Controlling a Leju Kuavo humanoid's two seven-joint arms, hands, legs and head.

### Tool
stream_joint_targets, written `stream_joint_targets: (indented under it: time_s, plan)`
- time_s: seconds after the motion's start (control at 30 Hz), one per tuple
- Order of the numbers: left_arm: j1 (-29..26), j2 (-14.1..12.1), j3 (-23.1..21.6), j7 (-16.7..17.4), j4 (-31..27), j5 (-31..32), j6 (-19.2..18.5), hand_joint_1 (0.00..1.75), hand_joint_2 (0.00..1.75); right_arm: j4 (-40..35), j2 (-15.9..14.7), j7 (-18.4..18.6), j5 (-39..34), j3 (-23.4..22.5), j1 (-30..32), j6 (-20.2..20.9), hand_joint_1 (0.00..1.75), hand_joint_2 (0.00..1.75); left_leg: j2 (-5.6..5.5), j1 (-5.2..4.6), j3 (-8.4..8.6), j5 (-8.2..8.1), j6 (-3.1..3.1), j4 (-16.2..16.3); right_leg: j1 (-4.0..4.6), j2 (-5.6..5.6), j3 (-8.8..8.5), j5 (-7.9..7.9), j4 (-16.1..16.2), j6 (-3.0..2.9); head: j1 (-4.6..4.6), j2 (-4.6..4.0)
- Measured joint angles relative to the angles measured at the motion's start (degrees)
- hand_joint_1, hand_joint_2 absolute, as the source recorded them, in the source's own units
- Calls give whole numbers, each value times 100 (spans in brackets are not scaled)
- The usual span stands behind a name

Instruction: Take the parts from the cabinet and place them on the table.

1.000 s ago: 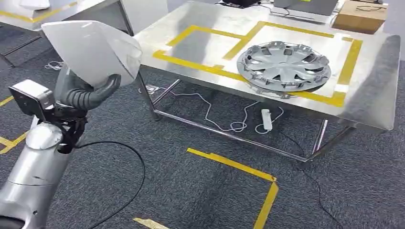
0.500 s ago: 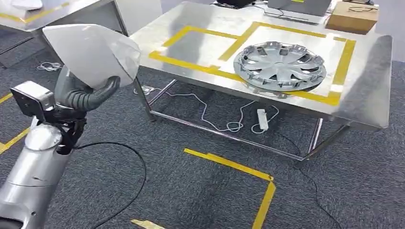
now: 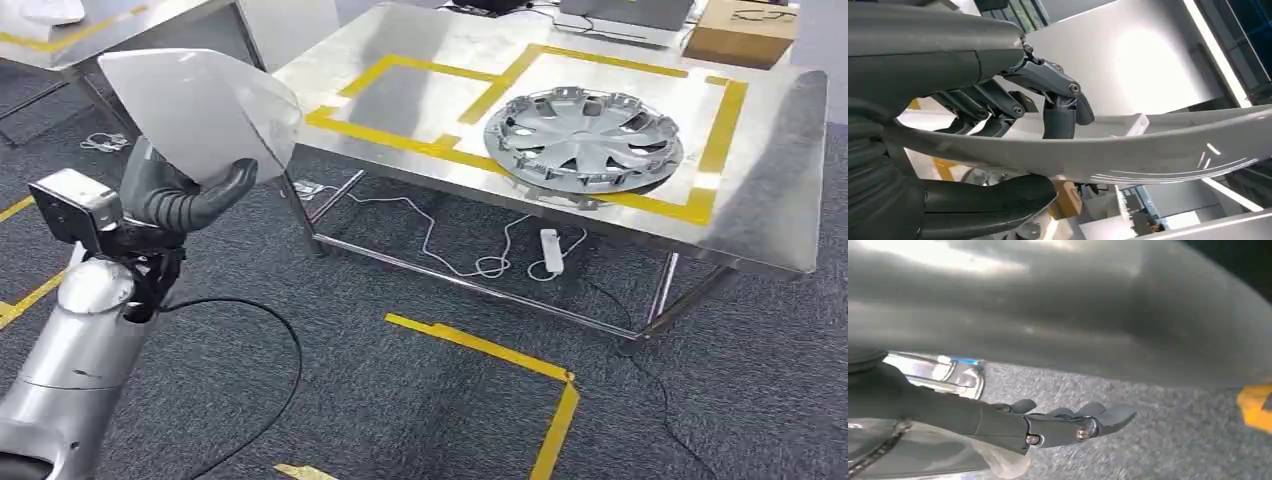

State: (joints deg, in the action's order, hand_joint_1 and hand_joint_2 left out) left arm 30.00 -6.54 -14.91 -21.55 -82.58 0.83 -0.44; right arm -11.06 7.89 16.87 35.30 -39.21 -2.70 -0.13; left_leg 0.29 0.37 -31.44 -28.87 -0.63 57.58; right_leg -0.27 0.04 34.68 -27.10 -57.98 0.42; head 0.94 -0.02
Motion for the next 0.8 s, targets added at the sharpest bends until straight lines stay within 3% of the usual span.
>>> stream_joint_targets:
  time_s: [0.03,0.07,0.1,0.17,0.2,0.23,0.27,0.33,0.37,0.4,0.43,0.5,0.53,0.57,0.6,0.67,0.7,0.73,0.77,0.8]
  plan:
    - [-2,-2,0,0,-9,2,2,175,175,-7,0,0,2,-2,5,-11,0,0,-6,25,9,-28,-25,66,-26,7,-75,-7,42,-43,-9,0]
    - [2,-2,0,-7,-9,0,0,175,175,-7,0,-4,4,-7,4,-7,0,0,-9,25,-94,-103,-29,340,-17,8,-140,-50,44,-97,-41,0]
    - [-2,-8,2,-7,-9,0,2,175,175,-7,0,-7,2,-7,0,-5,0,0,-15,19,-314,-244,-34,757,-10,11,-195,-96,43,-130,-41,0]
    - [-57,-22,2,-7,-7,0,2,175,175,-7,0,-20,4,-11,5,-4,0,0,-16,18,-916,-508,-44,1724,17,30,-336,-218,44,-158,-48,0]
    - [-86,-20,2,-7,-4,0,2,175,175,-7,0,-26,7,-15,14,-9,0,0,-16,18,-1121,-467,-37,1933,31,45,-417,-283,44,-159,-55,0]
    - [-109,-22,2,-7,-4,0,2,175,175,-7,0,-42,7,-17,16,-13,0,0,-16,16,-1201,-280,-21,1883,44,62,-514,-354,44,-156,-50,0]
    - [-116,-22,2,-7,-4,0,2,175,175,-7,0,-59,9,-22,27,-13,0,0,-17,14,-1166,54,6,1592,56,74,-627,-437,44,-157,-55,0]
    - [-112,-28,4,-7,-4,0,2,175,175,-7,0,-77,11,-26,29,-15,0,0,-26,-14,-907,852,104,567,73,88,-876,-626,53,-126,-50,0]
    - [-124,-31,4,-7,2,0,2,175,175,7,13,-76,9,-31,43,-13,0,0,-39,-54,-862,733,159,611,52,83,-841,-678,89,-101,-8,0]
    - [-122,-31,7,-4,-4,0,2,175,175,2,11,-88,24,-42,22,-17,0,0,-39,-107,-774,717,184,448,48,109,-884,-719,97,-43,-10,0]
    - [-98,-31,7,-4,-4,7,0,175,175,2,18,-85,31,-46,7,-18,0,0,-35,-144,-668,552,233,309,14,81,-893,-730,133,-11,-33,0]
    - [-61,-28,7,-15,-7,13,4,175,175,4,46,-79,44,-48,6,-18,0,0,-46,-160,-616,473,288,217,-15,49,-988,-741,244,33,-37,0]
    - [-69,-20,7,-22,-20,28,4,175,175,-4,44,-81,55,-52,-18,-24,0,0,-34,-92,-485,448,295,76,1,43,-1021,-819,245,73,-44,2]
    - [-78,-20,4,-31,-20,37,4,175,175,-4,44,-85,57,-55,-17,-26,0,0,-37,-81,-410,416,306,37,8,31,-954,-838,69,94,-6,0]
    - [-60,-20,9,-37,-20,35,9,175,175,-4,44,-87,57,-57,-17,-37,0,0,-30,-64,-362,373,336,12,5,32,-687,-932,-342,123,-6,0]
    - [-82,2,4,-48,-20,44,11,175,175,-4,44,-85,57,-61,-17,-37,0,0,-29,-50,-290,255,326,11,-30,31,86,-1140,-1353,180,-4,0]
    - [-108,4,4,-55,-20,61,20,175,175,-4,44,-85,63,-66,-13,-37,0,0,-30,-47,-230,198,321,13,-44,29,422,-1133,-1679,197,-11,2]
    - [-134,4,-4,-74,-20,94,33,175,175,-4,44,-85,72,-68,0,-39,0,0,-34,-40,-146,129,310,13,-51,27,647,-955,-1746,213,-6,0]
    - [-150,18,-7,-83,-20,98,46,175,175,-4,44,-87,79,-70,12,-42,0,0,-43,-27,-42,52,291,16,-54,27,717,-624,-1541,222,-6,0]
    - [-152,24,-7,-87,-20,101,63,175,175,-4,42,-87,87,-74,16,-46,0,0,-47,-9,80,-37,268,27,-54,24,658,-176,-1111,218,-6,0]
